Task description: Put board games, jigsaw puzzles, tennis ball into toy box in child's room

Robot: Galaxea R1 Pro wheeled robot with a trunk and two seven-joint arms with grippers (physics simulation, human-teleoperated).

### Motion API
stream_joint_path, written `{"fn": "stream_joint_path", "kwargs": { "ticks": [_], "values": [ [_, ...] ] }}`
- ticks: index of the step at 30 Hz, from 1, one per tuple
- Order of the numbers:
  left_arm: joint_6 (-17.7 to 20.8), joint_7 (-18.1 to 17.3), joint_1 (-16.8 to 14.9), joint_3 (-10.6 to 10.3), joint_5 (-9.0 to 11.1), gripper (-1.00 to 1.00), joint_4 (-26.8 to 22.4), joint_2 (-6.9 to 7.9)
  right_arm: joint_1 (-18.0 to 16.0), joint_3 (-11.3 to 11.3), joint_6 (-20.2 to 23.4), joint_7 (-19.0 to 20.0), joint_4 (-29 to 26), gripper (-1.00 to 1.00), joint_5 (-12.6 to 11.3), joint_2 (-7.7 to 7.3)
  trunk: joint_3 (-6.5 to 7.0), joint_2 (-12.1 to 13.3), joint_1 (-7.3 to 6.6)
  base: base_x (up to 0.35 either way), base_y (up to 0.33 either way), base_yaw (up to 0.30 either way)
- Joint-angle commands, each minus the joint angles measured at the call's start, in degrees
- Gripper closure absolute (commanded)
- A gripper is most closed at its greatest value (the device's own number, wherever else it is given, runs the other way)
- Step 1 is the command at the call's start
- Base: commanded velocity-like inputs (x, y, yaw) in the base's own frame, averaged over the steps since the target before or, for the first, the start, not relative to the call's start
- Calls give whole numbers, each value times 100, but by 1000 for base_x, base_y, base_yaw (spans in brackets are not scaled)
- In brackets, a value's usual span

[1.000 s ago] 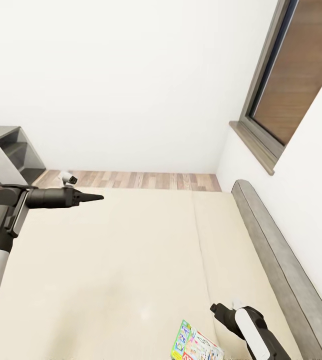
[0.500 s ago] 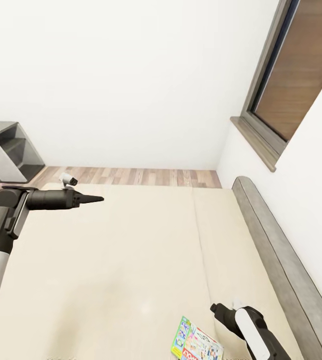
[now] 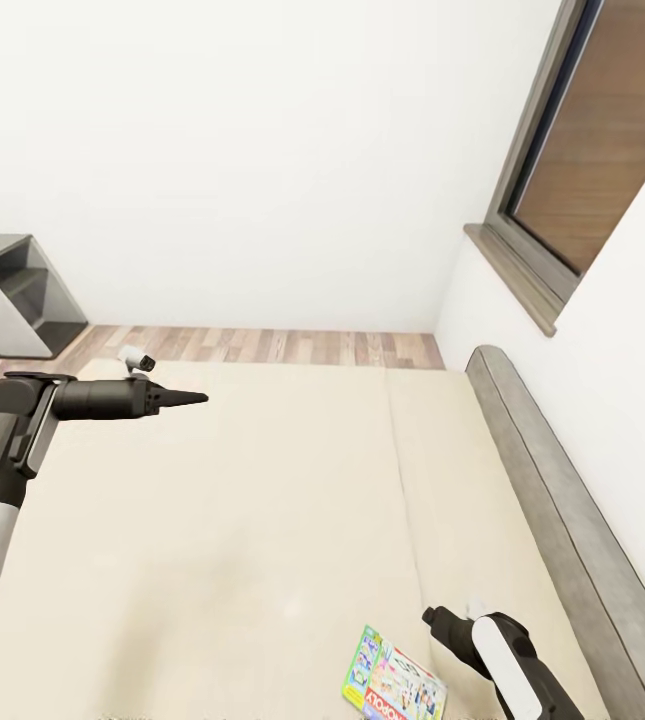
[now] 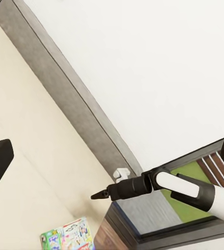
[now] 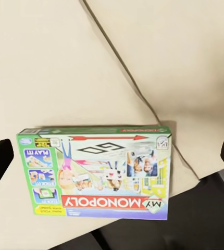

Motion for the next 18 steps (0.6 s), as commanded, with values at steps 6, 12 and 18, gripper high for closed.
{"fn": "stream_joint_path", "kwargs": {
  "ticks": [6,12,18],
  "values": [
    [61,-22,-4,-6,-1,-100,0,-2,-3,13,1,-56,-8,-100,-59,-12,-67,-11,3,0,0,0],
    [61,-22,-4,-8,-3,-100,0,-4,-3,13,0,-50,-9,-100,-59,-16,-123,-11,3,0,0,0],
    [61,-22,2,-9,-6,-100,0,-4,-3,13,1,31,-9,-100,-59,-24,-179,-11,3,0,0,0]
  ]
}}
